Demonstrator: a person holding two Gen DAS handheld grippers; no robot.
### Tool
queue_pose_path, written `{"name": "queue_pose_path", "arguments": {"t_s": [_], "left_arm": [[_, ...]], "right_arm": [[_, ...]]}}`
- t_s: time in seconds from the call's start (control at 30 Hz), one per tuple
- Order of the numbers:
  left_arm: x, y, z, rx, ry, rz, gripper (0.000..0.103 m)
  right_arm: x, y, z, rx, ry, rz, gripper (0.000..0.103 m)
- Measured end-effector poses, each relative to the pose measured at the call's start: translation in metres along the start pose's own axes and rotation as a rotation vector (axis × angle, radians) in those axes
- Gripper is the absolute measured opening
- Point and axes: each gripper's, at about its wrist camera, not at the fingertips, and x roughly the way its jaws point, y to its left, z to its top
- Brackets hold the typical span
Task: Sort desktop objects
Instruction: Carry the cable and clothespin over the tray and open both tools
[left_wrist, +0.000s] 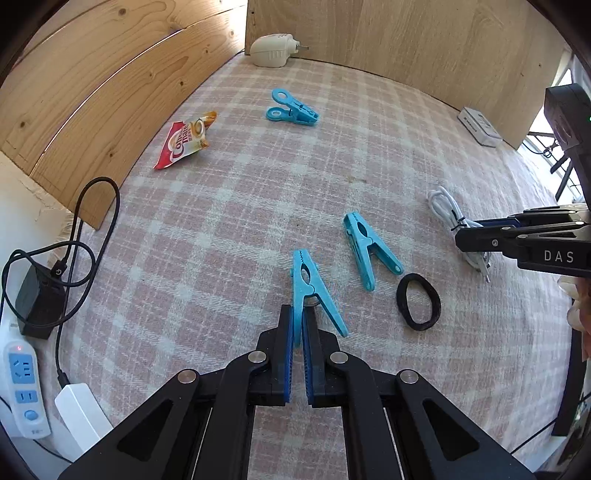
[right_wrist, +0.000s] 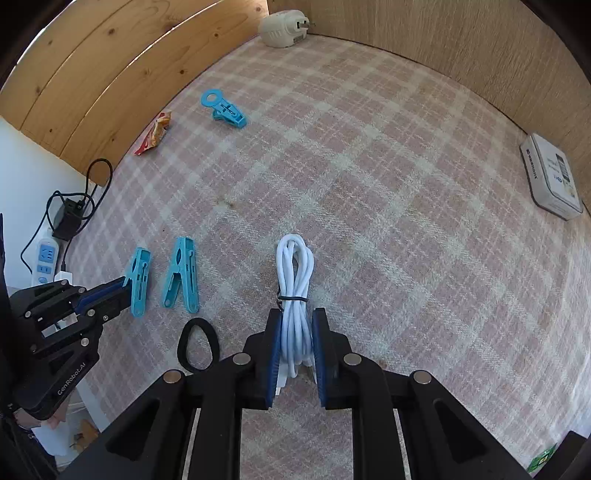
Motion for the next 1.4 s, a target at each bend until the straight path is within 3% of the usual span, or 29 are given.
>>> {"name": "queue_pose_path", "arguments": {"t_s": [0.27, 0.3, 0.57, 0.97, 1.23, 1.4], "left_arm": [[-0.042, -0.019, -0.017, 0.062, -0.053, -0.005, 0.005], [-0.046, -0.025, -0.018, 0.073, -0.057, -0.012, 0.005], [-0.062, -0.094, -0.024, 0.187, -0.074, -0.079, 0.005], [-0.094, -0.263, -0.046, 0.455, -0.089, -0.271, 0.005], [-0.100, -0.394, -0.088, 0.632, -0.045, -0.413, 0.005], [-0.094, -0.457, -0.117, 0.713, -0.013, -0.452, 0.005]], "right_arm": [[-0.040, -0.009, -0.043, 0.080, -0.076, 0.054, 0.013], [-0.037, 0.004, -0.042, 0.087, -0.088, 0.058, 0.013], [-0.065, -0.010, -0.109, 0.140, -0.152, 0.037, 0.012], [-0.163, -0.086, -0.240, 0.360, -0.308, 0.034, 0.012], [-0.235, -0.153, -0.351, 0.533, -0.407, -0.076, 0.012], [-0.262, -0.193, -0.410, 0.638, -0.441, -0.157, 0.012]]}}
